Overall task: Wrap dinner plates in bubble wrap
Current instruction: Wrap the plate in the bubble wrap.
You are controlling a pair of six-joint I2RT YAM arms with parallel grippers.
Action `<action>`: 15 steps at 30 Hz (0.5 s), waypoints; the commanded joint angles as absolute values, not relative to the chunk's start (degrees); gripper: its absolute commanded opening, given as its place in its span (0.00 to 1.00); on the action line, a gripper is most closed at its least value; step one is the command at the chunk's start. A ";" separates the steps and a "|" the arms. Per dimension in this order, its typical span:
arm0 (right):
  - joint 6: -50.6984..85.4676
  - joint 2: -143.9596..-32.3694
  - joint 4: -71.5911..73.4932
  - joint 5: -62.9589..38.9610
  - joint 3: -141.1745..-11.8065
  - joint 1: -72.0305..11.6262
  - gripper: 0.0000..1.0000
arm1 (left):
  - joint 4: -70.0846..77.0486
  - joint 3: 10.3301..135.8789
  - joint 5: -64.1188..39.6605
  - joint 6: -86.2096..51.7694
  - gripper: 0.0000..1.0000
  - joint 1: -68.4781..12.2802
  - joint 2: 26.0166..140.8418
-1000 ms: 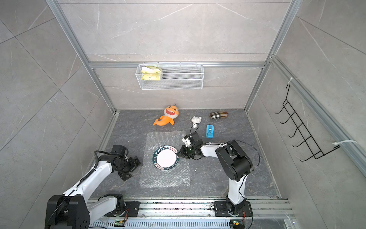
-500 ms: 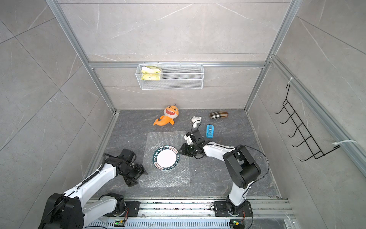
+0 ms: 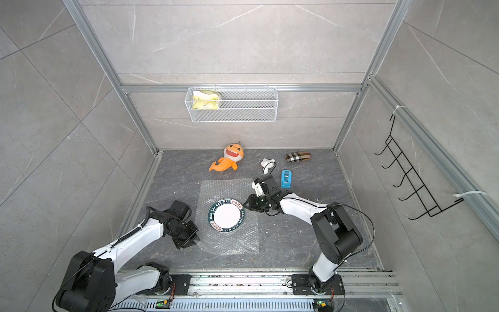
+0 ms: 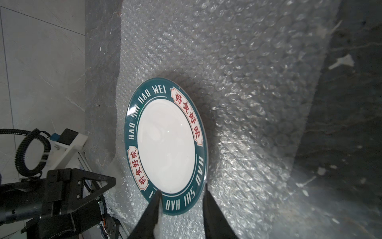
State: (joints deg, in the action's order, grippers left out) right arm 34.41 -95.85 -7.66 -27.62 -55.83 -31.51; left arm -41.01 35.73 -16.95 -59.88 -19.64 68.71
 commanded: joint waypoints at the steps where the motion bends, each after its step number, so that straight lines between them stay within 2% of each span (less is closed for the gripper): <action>1: 32.76 -93.77 -10.28 -26.99 -56.50 -31.83 0.34 | -38.91 39.38 -19.75 -60.86 0.12 -20.08 70.13; 7: 30.28 -93.49 -14.64 -25.82 -58.89 -32.51 0.34 | -37.39 47.17 -21.13 -60.55 0.09 -20.48 74.29; 15: 28.32 -92.08 -19.05 -24.30 -60.95 -33.40 0.35 | -27.71 56.39 -22.43 -63.10 0.07 -22.13 87.45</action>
State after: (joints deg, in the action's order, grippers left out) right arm 30.13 -94.21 -15.57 -25.67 -59.27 -32.88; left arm -32.10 53.04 -20.25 -61.58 -21.21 83.50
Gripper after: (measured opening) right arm 0.353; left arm 0.076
